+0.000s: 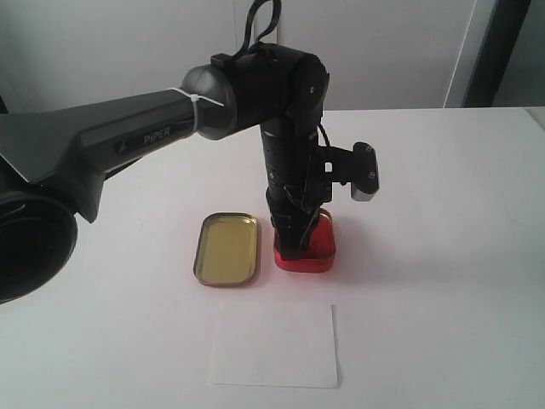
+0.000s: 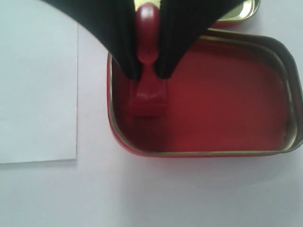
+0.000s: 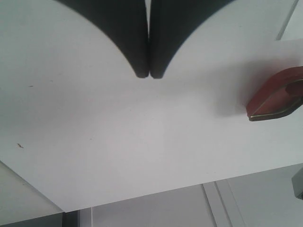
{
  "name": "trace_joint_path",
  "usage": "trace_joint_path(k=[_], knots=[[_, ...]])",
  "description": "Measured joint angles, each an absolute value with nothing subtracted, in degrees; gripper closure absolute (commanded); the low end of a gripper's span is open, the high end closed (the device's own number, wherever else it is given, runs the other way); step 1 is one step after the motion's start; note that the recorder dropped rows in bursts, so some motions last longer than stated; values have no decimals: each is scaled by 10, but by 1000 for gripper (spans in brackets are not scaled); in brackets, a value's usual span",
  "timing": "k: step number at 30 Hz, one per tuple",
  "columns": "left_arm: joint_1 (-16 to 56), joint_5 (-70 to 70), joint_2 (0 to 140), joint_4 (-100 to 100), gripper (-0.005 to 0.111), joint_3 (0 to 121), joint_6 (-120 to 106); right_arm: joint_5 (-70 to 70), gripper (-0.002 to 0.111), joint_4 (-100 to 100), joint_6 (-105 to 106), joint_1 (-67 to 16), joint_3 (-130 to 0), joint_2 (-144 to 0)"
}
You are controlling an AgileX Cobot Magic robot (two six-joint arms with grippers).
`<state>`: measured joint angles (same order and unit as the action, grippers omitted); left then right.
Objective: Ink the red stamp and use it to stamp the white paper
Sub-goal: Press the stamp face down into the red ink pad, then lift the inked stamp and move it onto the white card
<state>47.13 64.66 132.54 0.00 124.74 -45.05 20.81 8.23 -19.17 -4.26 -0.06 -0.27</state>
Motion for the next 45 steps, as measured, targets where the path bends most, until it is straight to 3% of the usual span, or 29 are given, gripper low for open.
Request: trace_joint_path(k=[45], knots=[[471,648,1264,-28,107,1247,-399,208,108,82,-191,-43,-1,-3]])
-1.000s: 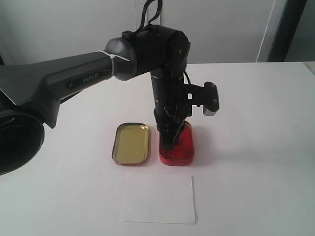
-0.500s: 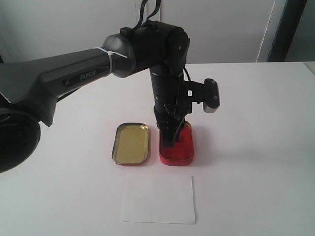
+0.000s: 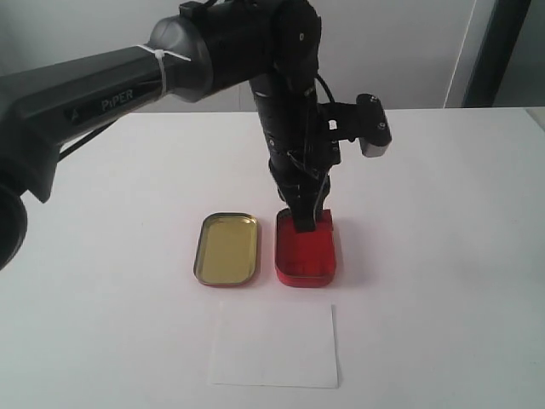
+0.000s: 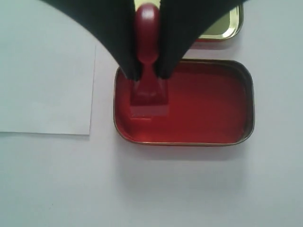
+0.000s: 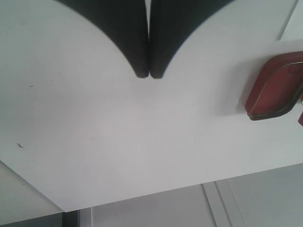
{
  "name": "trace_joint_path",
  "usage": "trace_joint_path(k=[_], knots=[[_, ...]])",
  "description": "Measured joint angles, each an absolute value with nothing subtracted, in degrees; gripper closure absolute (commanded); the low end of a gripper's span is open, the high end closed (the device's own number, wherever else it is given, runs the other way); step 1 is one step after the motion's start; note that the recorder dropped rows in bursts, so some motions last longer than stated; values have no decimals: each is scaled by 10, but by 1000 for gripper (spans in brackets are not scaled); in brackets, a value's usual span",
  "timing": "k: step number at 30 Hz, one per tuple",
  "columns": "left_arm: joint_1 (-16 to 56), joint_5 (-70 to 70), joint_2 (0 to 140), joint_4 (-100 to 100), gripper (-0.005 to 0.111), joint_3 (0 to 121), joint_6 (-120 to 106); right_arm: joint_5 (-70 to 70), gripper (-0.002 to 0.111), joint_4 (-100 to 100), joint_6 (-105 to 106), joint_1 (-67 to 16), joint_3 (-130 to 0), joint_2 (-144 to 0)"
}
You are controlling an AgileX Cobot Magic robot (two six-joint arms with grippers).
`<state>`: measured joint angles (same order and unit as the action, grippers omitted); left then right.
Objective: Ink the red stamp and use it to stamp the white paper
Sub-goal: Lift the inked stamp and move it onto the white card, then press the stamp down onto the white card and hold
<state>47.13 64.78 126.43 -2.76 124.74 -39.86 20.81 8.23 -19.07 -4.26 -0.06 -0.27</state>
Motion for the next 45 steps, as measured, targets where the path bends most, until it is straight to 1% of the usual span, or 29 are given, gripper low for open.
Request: trace_joint_path(k=[4,10,19,24,28,31,45], knots=[[472,648,1247,-33,107,1234,-397,208,108,82,-191,-43,-1,-3],[472,648,1181,-32,107,1102,-397,208,108,82,-191,-43,-1,-3],[472,647,1111,-32,107,997,-397,208,108,82,-191,-43,-1,-3],[472,644,1068,-32,107,908,-396,208,108,82,-191,-43,-1,-3],[472,594,1053,-54,107,857,-397,208,108,82,-191,-43,-1,-3],[472,543,1053,-99,107,839,-429,208,108,82,-186,-43,-1,-3],[472,508,1106,-121,107,834,-465,208,108,82,-184,-43,-1,-3]])
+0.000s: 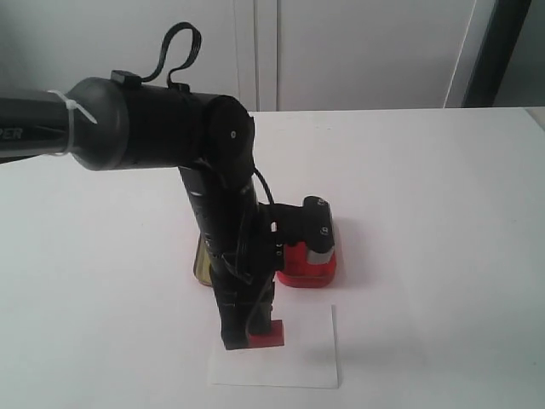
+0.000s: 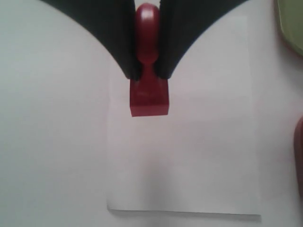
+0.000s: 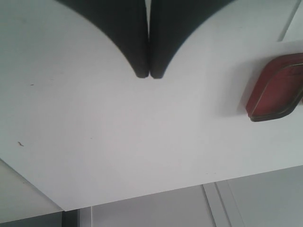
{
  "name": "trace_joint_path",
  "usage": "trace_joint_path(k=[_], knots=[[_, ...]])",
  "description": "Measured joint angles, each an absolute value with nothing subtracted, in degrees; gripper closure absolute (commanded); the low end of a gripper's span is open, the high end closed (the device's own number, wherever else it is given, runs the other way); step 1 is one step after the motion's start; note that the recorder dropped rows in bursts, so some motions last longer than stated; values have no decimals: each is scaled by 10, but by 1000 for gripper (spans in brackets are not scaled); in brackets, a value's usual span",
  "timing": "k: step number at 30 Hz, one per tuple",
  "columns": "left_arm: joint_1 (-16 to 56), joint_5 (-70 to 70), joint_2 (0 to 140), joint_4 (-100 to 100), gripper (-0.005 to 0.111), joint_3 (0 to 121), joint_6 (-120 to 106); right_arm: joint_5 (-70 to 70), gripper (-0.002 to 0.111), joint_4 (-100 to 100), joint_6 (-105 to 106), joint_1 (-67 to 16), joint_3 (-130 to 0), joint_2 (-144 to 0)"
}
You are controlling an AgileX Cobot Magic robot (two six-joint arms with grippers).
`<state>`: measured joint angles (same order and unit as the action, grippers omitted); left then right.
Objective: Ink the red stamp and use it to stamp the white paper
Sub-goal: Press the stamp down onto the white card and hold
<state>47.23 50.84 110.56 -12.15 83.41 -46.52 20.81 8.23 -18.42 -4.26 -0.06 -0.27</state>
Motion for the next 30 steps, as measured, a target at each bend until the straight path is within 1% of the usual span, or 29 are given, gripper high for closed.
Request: trace_joint_path(k=[13,30], knots=[[472,486,1134,-107,107,834,-468,208,108,82,-184,-43,-1,-3],[472,470,1134,-77,107,834,-455,208,108,82,-184,-43,-1,-3]])
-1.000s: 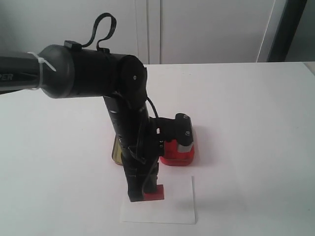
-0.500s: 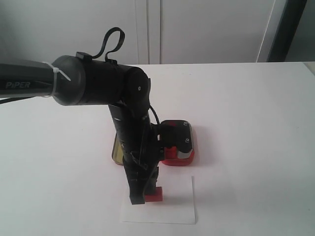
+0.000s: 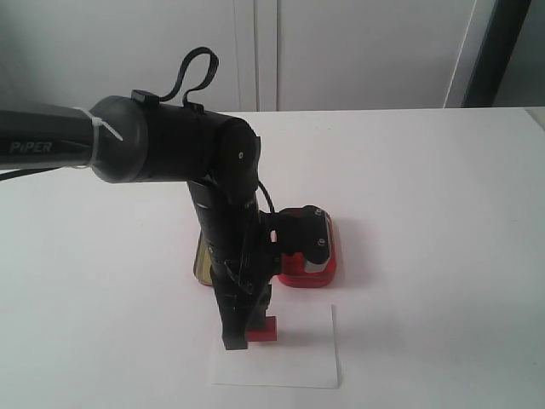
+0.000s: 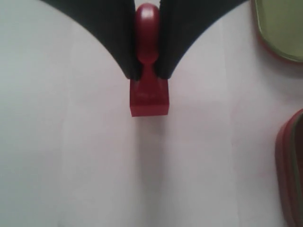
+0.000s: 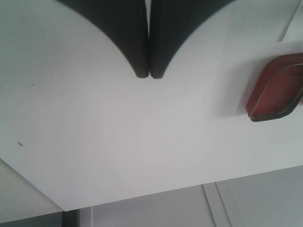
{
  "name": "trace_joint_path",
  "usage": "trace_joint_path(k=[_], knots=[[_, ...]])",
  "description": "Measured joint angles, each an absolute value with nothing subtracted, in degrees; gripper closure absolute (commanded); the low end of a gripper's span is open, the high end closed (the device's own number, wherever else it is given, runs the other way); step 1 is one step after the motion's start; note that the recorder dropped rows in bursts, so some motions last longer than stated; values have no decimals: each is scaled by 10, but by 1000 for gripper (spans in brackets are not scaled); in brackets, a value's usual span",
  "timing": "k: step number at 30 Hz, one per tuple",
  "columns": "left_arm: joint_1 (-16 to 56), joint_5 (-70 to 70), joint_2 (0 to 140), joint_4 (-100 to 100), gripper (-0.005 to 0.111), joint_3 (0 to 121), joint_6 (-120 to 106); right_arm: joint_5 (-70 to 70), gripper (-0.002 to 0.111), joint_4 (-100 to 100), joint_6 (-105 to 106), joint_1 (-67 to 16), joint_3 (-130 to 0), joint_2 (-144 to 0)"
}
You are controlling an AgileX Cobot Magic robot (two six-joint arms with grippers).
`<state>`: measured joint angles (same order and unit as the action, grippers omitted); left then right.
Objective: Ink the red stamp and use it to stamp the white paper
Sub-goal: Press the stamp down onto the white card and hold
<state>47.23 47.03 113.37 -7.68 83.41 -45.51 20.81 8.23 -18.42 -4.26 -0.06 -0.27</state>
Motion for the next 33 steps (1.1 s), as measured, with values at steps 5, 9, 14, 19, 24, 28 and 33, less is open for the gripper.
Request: trace_joint_path(k=[5,9,14,19,24,28,33], knots=[[472,470,1134,-77,107,834,-455,208,108,82,-184,-43,-1,-3],[472,470,1134,-77,107,834,-455,208,108,82,-184,-43,-1,-3],[472,470,1134,-77,107,834,-455,208,108,82,-184,-43,-1,-3],[472,467,1134,-74,107,834,-455,208,108,82,-184,-43,-1,-3],[472,466,1134,-65,107,834,-455,208,108,82,-184,-43,-1,-3],[472,466,1134,-64,107,834,-455,208,108,82,-184,-43,-1,-3],[472,466,1134,-64,107,834,-455,208,108,82,-184,-43,-1,-3]])
